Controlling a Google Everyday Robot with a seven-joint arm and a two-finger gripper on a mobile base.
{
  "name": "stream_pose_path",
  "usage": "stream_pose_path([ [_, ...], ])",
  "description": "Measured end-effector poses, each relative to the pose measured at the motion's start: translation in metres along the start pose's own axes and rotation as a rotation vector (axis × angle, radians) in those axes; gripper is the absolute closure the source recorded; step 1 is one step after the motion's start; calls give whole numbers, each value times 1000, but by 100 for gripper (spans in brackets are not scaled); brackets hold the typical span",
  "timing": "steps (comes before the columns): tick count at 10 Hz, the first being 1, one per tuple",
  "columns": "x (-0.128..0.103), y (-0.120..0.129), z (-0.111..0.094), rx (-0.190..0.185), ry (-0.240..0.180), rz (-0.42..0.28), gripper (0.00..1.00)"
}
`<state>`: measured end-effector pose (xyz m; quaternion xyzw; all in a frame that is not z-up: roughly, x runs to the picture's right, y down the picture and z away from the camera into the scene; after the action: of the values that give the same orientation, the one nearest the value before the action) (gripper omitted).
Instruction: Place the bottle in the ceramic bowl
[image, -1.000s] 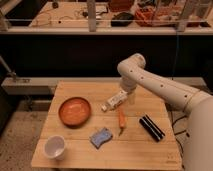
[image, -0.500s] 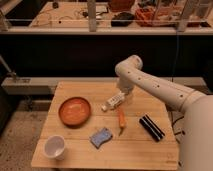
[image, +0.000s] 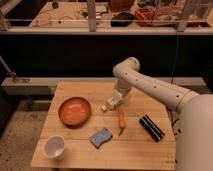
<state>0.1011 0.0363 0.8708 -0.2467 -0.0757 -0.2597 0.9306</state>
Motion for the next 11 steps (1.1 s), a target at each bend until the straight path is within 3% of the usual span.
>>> stream_pose_path([
  [11,-11,-10,20,6,-33,-31,20],
])
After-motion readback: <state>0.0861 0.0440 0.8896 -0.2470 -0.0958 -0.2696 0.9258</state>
